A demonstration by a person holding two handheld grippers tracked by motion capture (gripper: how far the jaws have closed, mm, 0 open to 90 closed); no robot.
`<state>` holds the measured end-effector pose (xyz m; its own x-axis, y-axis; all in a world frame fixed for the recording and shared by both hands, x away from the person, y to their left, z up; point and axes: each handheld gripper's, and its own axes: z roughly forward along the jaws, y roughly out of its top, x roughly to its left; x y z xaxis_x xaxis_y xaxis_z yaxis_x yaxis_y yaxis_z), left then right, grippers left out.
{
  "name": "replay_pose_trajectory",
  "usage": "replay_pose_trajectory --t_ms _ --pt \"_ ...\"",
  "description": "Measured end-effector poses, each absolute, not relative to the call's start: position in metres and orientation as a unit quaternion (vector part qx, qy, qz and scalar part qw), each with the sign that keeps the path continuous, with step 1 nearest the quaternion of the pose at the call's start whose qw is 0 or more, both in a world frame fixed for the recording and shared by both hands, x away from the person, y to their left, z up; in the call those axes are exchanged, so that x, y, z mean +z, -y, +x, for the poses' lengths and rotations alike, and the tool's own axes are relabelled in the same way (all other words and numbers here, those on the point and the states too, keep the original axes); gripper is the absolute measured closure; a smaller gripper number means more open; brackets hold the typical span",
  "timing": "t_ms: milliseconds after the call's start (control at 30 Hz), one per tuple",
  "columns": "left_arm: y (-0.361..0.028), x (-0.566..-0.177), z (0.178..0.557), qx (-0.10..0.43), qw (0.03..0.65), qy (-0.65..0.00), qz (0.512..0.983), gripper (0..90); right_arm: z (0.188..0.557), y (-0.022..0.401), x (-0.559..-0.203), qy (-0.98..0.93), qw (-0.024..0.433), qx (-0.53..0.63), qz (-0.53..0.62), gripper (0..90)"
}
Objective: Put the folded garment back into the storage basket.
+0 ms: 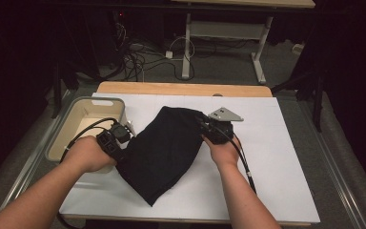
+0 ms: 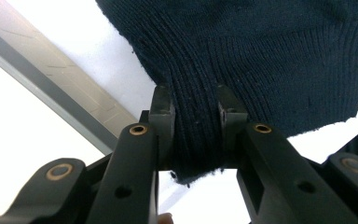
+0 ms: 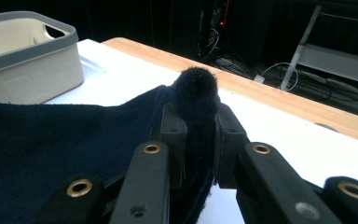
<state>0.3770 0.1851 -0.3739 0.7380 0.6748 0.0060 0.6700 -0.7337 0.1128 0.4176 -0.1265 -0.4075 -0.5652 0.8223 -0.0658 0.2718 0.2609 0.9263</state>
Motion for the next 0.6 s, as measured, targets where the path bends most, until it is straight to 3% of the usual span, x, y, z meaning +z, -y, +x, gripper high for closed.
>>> replay_pose_trajectory --t_ms 600 --pt "-0.176 -0.352 0.384 0.018 0.028 -0.349 0.937 71.7 0.413 0.128 -0.388 -0.725 0.286 0.502 0.375 78.9"
